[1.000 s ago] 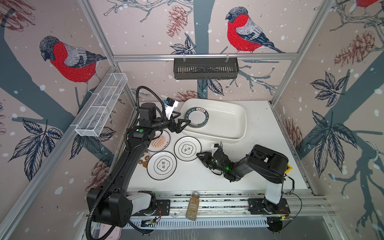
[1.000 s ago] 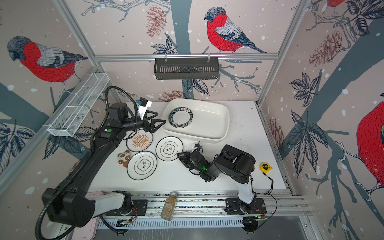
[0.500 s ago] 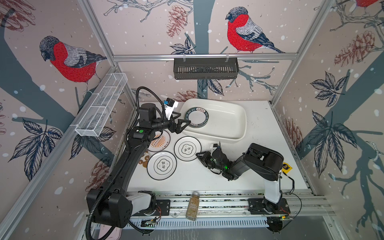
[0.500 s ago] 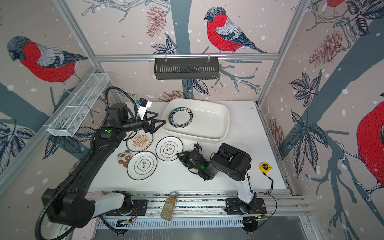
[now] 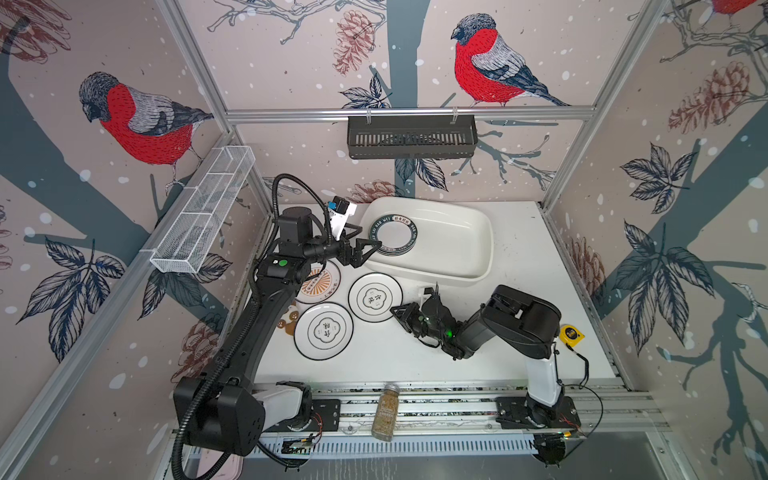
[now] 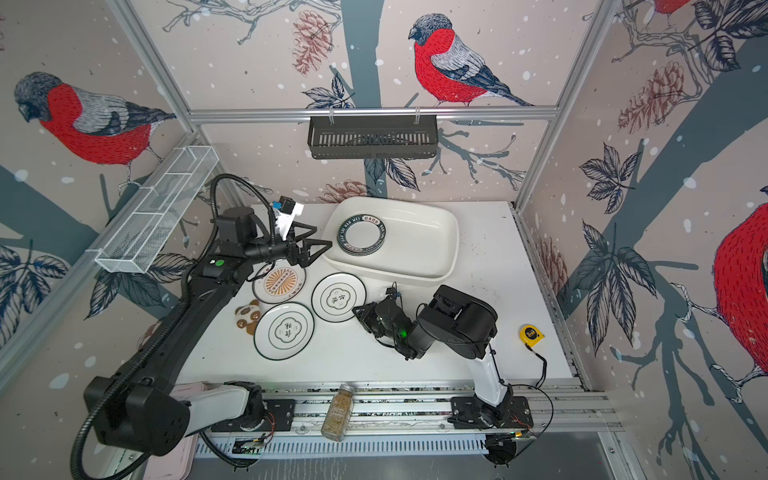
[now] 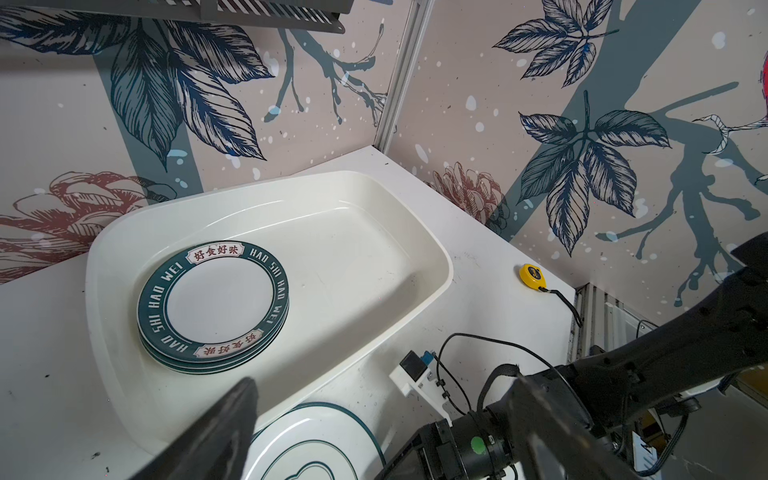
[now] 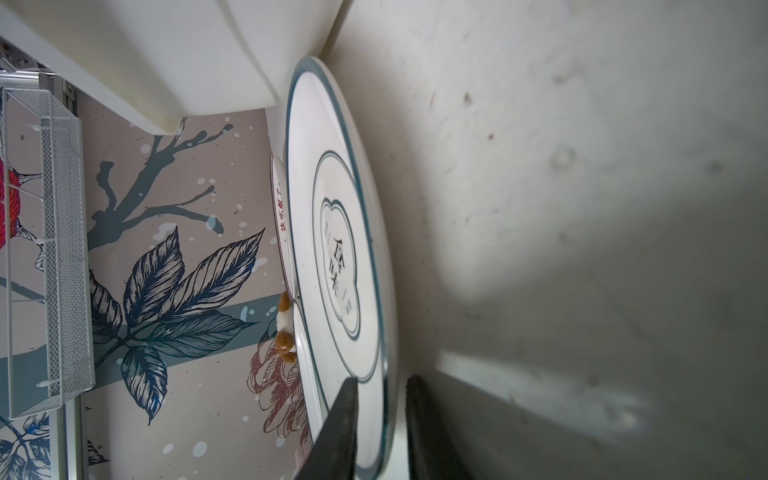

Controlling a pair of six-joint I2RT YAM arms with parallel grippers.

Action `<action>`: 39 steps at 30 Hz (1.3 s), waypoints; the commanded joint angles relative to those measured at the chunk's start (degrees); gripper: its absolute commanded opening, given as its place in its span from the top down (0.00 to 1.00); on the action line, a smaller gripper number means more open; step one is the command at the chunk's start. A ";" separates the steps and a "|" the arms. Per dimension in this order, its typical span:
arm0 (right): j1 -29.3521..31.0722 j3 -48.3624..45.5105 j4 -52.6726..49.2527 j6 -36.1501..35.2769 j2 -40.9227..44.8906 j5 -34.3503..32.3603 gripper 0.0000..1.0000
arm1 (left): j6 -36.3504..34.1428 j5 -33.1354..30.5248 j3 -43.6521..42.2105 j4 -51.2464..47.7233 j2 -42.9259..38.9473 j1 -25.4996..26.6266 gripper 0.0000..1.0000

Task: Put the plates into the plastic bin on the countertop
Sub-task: 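Close the right gripper on the plate rim and tilt the plate up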

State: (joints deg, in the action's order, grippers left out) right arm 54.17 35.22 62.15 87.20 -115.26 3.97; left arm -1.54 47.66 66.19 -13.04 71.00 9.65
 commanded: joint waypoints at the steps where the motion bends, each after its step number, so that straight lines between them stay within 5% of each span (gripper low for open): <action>1: -0.19 -0.07 -0.36 0.56 -0.56 -0.14 0.76 | -0.22 0.94 0.05 2.36 -0.15 -0.07 0.06; 39: -0.71 -0.73 2.70 0.69 -1.80 1.72 0.96 | 0.18 0.65 0.47 2.37 -0.16 -0.07 0.06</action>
State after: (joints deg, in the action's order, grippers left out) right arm 53.45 34.74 66.04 88.27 -116.64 4.84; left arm -1.37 47.75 66.22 -12.78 71.02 9.65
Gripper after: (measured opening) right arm 0.082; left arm 0.935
